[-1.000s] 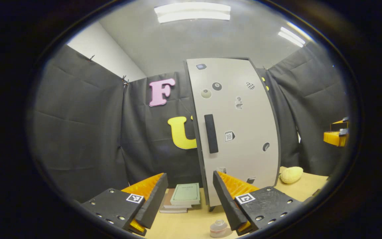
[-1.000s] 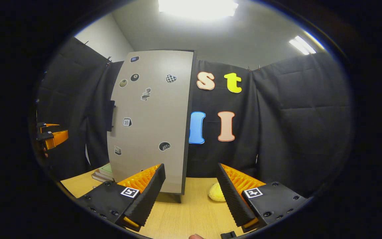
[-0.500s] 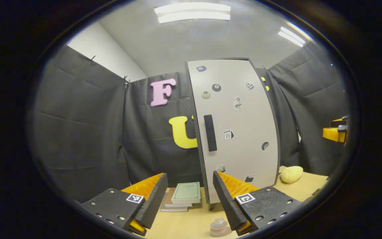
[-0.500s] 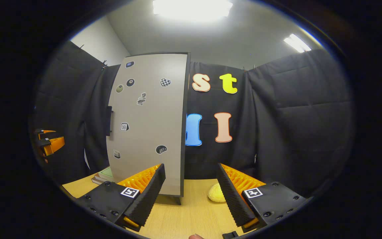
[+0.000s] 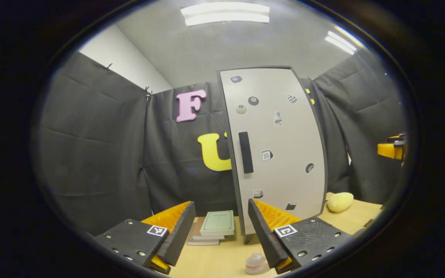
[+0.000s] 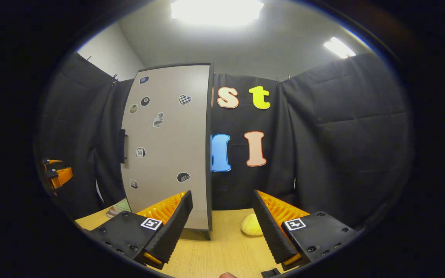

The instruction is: Open the cabinet door with the right hand, grasp the bottle in the cabinet with the left hand and place it on the coaster, then close the cabinet door with the right hand.

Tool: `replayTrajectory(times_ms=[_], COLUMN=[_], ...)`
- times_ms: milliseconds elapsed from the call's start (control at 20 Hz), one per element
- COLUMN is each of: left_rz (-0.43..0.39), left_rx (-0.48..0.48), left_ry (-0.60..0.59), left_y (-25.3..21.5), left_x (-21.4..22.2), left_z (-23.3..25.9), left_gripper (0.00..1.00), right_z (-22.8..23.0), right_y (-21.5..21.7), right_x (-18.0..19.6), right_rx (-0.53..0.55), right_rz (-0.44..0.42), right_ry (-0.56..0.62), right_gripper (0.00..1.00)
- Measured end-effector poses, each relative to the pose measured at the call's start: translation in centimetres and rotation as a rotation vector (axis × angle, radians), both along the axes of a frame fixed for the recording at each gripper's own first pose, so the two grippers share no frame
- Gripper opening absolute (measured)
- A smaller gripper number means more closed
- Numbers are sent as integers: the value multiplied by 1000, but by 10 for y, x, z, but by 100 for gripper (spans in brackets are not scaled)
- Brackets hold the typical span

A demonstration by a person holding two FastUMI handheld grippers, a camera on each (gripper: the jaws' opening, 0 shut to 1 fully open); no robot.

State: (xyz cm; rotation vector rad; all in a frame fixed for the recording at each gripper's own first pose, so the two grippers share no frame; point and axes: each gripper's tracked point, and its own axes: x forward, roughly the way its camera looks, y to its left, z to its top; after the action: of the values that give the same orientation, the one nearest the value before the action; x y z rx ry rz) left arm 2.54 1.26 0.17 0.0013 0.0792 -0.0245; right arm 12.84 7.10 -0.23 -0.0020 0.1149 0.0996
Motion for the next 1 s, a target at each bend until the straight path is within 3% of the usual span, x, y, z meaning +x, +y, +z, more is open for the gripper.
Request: replayTrajectory(times_ms=[1000], left_rz=[-20], left_rx=[6], left_ry=[-10], left_y=[-2], left_x=[-3], left_z=[8], left_gripper=[82], right_z=[3], right_y=[2], right_x=[-4], right_rx=[-7], right_rz=[-17], right_ry=[-18], right_gripper=[97])
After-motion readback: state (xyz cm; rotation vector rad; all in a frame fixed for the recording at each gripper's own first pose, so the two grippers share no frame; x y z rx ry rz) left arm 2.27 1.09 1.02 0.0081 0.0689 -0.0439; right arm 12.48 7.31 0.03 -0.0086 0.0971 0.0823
